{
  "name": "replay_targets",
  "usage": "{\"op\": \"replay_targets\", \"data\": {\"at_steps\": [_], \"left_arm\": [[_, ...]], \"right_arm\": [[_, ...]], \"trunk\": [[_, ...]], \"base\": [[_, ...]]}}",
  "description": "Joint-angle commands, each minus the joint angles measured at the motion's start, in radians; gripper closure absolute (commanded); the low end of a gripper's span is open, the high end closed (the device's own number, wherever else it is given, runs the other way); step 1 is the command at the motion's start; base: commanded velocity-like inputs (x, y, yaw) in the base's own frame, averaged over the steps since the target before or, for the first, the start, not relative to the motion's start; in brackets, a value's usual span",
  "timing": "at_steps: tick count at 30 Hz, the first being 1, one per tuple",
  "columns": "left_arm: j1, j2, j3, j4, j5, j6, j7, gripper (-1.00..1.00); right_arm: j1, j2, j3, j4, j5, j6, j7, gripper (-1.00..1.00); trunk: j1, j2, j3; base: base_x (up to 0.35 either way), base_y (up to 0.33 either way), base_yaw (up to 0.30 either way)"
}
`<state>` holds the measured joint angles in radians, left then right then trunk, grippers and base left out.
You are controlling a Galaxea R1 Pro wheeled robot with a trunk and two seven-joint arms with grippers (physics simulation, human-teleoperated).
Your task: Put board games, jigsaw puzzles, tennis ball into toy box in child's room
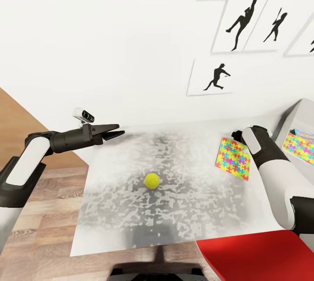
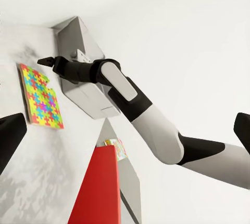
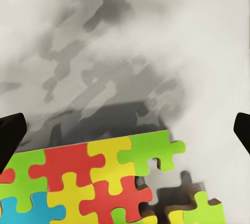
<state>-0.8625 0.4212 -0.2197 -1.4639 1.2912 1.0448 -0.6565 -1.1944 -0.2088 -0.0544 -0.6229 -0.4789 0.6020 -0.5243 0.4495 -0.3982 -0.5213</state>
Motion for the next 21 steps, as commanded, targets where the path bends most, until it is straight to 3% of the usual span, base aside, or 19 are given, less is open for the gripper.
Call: {"op": "replay_targets", "data": {"at_steps": [1, 21], "left_arm": [[-0.001, 0.001, -0.001, 0.0, -0.001, 0.002, -0.005, -1.0], [-0.001, 0.001, -0.001, -0.001, -0.001, 0.002, -0.005, -1.0]], "right_arm": [[-0.001, 0.0, 0.001, -0.001, -0.01, 0.002, -0.008, -1.0], [0.001, -0.001, 0.001, -0.001, -0.01, 0.001, -0.008, -1.0]], "trunk": [[0.0, -0.002, -0.003], [0.0, -0.002, -0.01]], "base": [[0.0, 0.0, 0.0], [0.0, 0.0, 0.0]]}}
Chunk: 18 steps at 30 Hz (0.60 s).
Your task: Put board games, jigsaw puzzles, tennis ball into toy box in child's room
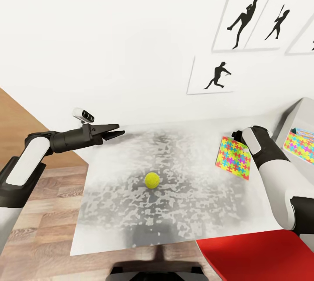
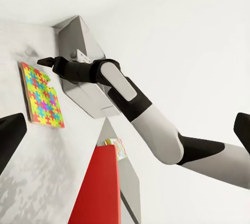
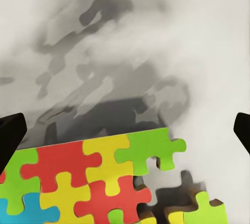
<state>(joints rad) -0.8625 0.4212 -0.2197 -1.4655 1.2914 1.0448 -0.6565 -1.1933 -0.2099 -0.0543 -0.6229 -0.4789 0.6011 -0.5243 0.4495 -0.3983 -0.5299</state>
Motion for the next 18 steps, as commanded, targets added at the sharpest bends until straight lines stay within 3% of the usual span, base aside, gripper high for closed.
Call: {"op": "replay_targets", "data": {"at_steps": [1, 18], "left_arm": [[-0.001, 0.001, -0.001, 0.001, -0.001, 0.002, -0.005, -1.0], [-0.001, 0.001, -0.001, 0.001, -0.001, 0.002, -0.006, -1.0]], "right_arm": [[0.0, -0.001, 0.001, -0.001, -0.01, 0.001, -0.008, -1.0], [0.0, 0.0, 0.001, -0.001, -0.01, 0.003, -0.008, -1.0]], "trunk": [[0.001, -0.002, -0.002], [0.001, -0.002, -0.011]], "base": [[0.0, 0.0, 0.0], [0.0, 0.0, 0.0]]}}
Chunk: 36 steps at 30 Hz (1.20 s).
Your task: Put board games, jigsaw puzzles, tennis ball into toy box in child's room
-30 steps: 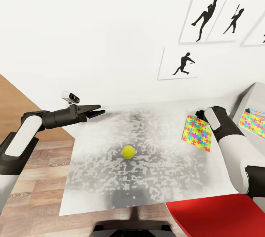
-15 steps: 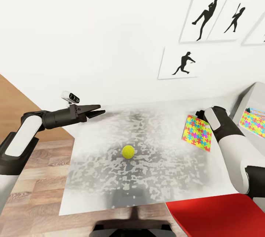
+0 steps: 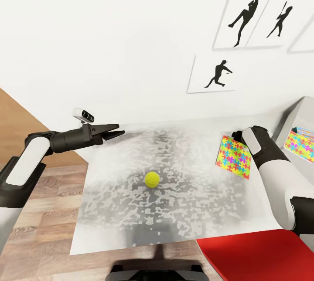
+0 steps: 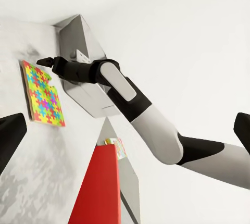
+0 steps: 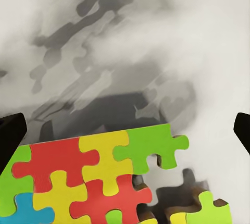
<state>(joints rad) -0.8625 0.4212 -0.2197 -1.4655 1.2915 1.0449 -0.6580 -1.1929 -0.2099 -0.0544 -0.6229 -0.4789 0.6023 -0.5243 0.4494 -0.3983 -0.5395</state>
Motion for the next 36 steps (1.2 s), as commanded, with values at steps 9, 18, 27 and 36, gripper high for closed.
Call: {"op": "replay_targets", "data": {"at_steps": [9, 18, 27, 36], "left_arm": [[-0.001, 0.001, 0.0, 0.0, -0.001, 0.002, -0.005, -1.0], [-0.001, 0.001, 0.0, -0.001, -0.001, 0.002, -0.005, -1.0], [-0.001, 0.001, 0.0, -0.001, -0.001, 0.002, -0.005, -1.0], [-0.001, 0.001, 0.006, -0.001, -0.001, 0.002, -0.005, -1.0]], "right_arm": [[-0.001, 0.0, 0.001, -0.001, -0.01, 0.002, -0.008, -1.0], [-0.001, 0.0, 0.001, -0.001, -0.01, 0.003, -0.007, -1.0], [-0.001, 0.0, 0.001, -0.001, -0.01, 0.003, -0.006, -1.0], [-0.001, 0.0, 0.001, -0.001, -0.01, 0.004, -0.006, -1.0]], "trunk": [[0.001, -0.002, -0.001], [0.001, -0.002, -0.001], [0.001, -0.002, -0.001], [0.001, -0.002, -0.001]], "base": [[0.0, 0.0, 0.0], [-0.001, 0.0, 0.0], [-0.095, 0.0, 0.0], [-0.101, 0.0, 0.0]]}}
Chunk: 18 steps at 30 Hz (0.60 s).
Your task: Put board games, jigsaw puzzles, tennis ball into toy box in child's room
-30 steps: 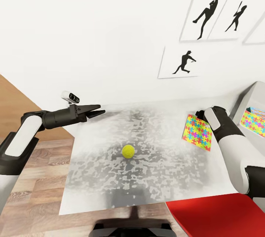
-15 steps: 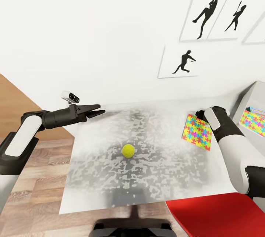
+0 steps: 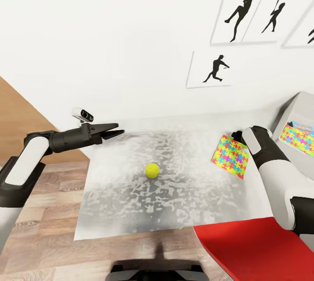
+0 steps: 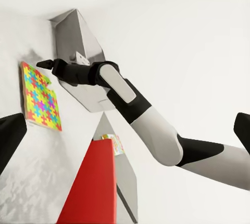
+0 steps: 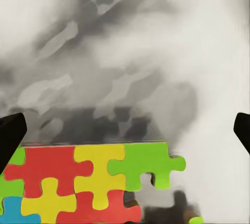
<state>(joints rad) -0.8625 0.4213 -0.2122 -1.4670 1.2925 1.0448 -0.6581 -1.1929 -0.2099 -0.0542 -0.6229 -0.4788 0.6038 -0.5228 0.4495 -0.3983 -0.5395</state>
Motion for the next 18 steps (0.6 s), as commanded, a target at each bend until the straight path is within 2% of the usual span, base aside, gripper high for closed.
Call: {"op": "replay_targets", "data": {"at_steps": [1, 9, 18], "left_arm": [[-0.001, 0.001, 0.005, 0.001, -0.001, 0.002, -0.005, -1.0], [-0.001, 0.002, 0.021, 0.0, 0.001, 0.002, -0.005, -1.0], [-0.001, 0.002, 0.022, -0.003, 0.002, 0.002, -0.005, -1.0]], "right_arm": [[-0.001, 0.0, 0.001, -0.001, -0.01, 0.002, -0.008, -1.0], [-0.001, 0.0, 0.001, -0.001, -0.01, 0.002, -0.008, -1.0], [-0.001, 0.0, -0.001, -0.002, -0.01, 0.003, -0.007, -1.0]], "trunk": [[0.001, -0.002, -0.001], [0.001, -0.002, -0.001], [0.001, -0.002, -0.001]], "base": [[-0.019, 0.0, 0.0], [-0.038, 0.0, 0.0], [-0.283, 0.032, 0.0]]}}
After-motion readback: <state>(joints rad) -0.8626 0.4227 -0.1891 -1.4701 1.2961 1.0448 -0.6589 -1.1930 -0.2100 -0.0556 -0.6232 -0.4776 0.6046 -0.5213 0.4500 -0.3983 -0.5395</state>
